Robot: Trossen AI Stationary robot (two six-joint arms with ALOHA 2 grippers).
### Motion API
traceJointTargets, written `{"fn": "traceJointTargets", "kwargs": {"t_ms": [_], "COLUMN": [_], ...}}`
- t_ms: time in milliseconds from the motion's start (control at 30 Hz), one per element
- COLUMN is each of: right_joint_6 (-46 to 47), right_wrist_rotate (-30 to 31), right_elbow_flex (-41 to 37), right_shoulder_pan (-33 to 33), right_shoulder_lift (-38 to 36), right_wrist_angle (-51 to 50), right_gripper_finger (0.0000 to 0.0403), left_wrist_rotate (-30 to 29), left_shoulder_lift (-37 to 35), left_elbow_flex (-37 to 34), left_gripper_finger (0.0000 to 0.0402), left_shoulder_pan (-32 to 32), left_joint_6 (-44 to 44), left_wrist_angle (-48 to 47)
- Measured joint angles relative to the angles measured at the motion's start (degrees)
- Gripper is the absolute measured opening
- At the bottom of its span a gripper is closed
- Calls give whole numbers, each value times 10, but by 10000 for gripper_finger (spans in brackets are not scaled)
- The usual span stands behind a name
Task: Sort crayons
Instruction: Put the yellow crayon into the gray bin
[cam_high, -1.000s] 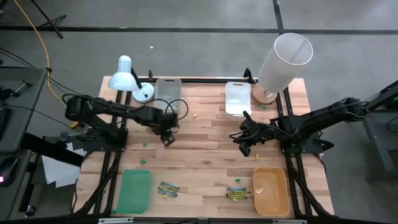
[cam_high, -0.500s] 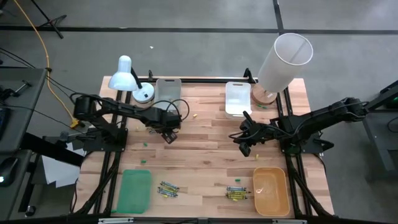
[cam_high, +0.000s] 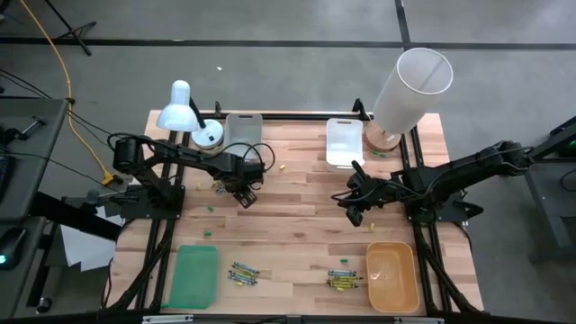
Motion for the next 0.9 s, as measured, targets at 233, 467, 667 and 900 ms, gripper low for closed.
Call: {"fn": "traceJointTargets", "kwargs": {"t_ms": [233, 467, 667, 900], "right_joint_6": [0, 1, -5, -57], "right_wrist_rotate": [0, 0, 0, 0], "right_elbow_flex": [0, 0, 0, 0], "right_shoulder_pan": [0, 0, 0, 0], "right_shoulder_lift": [0, 0, 0, 0], "right_wrist_angle": [0, 1, 38, 126], "right_gripper_finger": [16, 16, 16, 16], "left_wrist_rotate": [3, 33, -7, -113], "left_shoulder_lift": [1, -63, -280, -434], "left_elbow_flex": [-1, -5, -2, -21], "left_gripper_finger": [30, 3, 1, 1], "left_shoulder_pan": [-26, -55, -82, -74], "left_joint_6": [-11, -27, 23, 99], "left_wrist_angle": [3, 29, 184, 335]}}
